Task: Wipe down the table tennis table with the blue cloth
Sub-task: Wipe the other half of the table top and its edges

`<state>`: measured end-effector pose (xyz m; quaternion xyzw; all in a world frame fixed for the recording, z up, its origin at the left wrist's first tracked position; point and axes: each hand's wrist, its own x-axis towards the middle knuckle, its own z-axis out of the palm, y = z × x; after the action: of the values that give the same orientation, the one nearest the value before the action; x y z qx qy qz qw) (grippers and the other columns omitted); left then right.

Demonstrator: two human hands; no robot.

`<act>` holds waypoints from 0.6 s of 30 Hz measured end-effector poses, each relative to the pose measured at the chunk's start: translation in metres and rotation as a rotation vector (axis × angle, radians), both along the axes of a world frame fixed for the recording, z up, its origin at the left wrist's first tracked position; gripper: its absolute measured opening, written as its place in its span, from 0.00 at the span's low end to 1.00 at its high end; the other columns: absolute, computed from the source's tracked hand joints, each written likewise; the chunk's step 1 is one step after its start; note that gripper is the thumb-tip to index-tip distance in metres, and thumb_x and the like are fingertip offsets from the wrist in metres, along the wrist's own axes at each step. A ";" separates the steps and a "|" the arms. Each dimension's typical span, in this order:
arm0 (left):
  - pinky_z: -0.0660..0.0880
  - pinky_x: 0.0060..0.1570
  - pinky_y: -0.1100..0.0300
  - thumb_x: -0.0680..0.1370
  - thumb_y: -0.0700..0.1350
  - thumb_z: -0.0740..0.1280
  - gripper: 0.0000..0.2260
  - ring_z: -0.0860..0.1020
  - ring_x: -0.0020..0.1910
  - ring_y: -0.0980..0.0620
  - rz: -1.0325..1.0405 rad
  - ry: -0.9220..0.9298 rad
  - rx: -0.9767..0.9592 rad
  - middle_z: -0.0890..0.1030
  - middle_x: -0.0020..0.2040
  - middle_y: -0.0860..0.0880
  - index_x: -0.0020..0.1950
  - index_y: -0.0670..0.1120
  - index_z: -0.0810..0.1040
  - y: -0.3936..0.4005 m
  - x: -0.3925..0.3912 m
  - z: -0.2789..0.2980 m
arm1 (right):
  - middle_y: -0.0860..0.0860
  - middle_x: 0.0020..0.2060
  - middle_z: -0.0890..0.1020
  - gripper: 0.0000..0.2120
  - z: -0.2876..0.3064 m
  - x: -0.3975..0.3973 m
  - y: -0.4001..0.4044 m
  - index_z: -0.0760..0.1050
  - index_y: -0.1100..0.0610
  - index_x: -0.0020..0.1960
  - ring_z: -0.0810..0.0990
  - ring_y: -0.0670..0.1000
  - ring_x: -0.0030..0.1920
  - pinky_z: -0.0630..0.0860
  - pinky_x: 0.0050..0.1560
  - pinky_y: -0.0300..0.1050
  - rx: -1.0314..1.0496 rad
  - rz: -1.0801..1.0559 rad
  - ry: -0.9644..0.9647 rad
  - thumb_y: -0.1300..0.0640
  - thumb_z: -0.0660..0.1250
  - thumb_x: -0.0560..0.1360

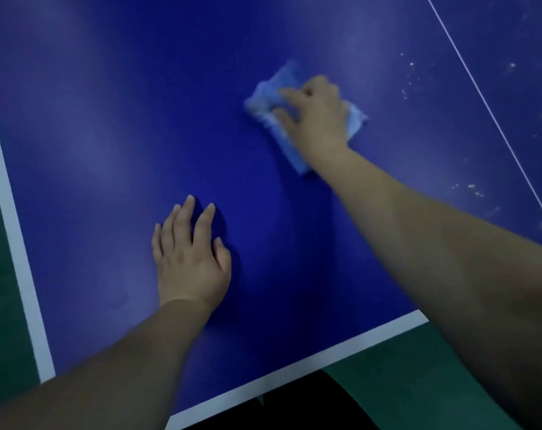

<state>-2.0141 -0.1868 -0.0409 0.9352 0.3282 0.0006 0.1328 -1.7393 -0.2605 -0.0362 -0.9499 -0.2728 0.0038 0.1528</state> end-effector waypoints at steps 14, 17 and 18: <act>0.49 0.75 0.45 0.77 0.50 0.53 0.24 0.56 0.75 0.45 -0.014 0.016 0.043 0.61 0.76 0.46 0.73 0.49 0.66 0.001 -0.001 -0.005 | 0.53 0.59 0.73 0.17 0.007 0.022 0.078 0.74 0.42 0.64 0.72 0.55 0.59 0.68 0.56 0.47 -0.046 0.215 0.019 0.41 0.59 0.77; 0.50 0.75 0.44 0.77 0.50 0.53 0.24 0.57 0.75 0.45 -0.015 0.013 0.036 0.61 0.76 0.46 0.73 0.48 0.67 0.001 -0.001 -0.005 | 0.53 0.60 0.73 0.18 0.001 0.059 0.035 0.75 0.44 0.63 0.73 0.56 0.60 0.68 0.57 0.48 0.029 -0.360 -0.012 0.42 0.59 0.77; 0.50 0.75 0.43 0.77 0.50 0.53 0.24 0.57 0.76 0.45 -0.018 0.013 0.033 0.61 0.76 0.46 0.73 0.48 0.67 0.001 -0.001 -0.005 | 0.52 0.59 0.73 0.17 -0.001 0.054 0.013 0.76 0.44 0.63 0.73 0.56 0.59 0.67 0.57 0.47 0.073 -0.533 -0.014 0.42 0.60 0.77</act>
<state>-2.0149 -0.1857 -0.0454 0.9403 0.3204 -0.0013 0.1152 -1.6852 -0.2475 -0.0370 -0.9820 -0.0143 -0.0532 0.1807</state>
